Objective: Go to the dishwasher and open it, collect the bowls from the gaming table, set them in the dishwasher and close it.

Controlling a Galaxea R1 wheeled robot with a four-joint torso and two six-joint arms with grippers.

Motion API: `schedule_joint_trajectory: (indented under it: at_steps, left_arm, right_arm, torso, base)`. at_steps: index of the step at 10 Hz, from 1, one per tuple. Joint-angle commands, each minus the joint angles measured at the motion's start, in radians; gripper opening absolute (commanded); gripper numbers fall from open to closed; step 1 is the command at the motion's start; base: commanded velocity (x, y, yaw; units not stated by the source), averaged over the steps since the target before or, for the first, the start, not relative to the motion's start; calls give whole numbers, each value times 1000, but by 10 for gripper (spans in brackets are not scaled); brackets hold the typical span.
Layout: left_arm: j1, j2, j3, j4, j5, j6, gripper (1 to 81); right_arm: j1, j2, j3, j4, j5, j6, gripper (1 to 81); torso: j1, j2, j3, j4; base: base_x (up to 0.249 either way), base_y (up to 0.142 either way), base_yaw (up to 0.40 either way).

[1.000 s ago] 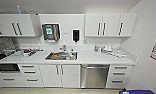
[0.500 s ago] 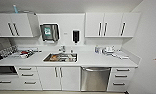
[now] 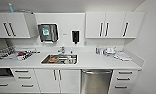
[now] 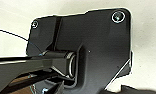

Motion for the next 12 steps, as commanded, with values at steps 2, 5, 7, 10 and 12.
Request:
schedule_joint_trajectory:
  at_steps: [2,5,7,10,12]
  left_arm:
    - [-44,-22,-3,10,49,3,811]
    - [-44,-23,-3,10,48,3,811]
    - [-44,-22,-3,10,48,3,811]
    - [-44,-23,-3,10,48,3,811]
    - [-44,-23,-3,10,48,3,811]
  right_arm:
    - [50,-20,5,10,-52,1,811]
    - [50,-19,5,9,-52,1,811]
    - [48,-19,4,9,-52,1,811]
    - [50,-19,1,9,-52,1,811]
    - [51,-15,2,9,-52,1,811]
  torso:
    - [1,0,0,0]
    - [0,0,0,0]
    - [0,-1,0,0]
    - [0,-1,0,0]
    - [0,-1,0,0]
  base:
    - [160,0,0]
    - [162,0,0]
    - [172,0,0]
    - [179,0,0]
    - [179,0,0]
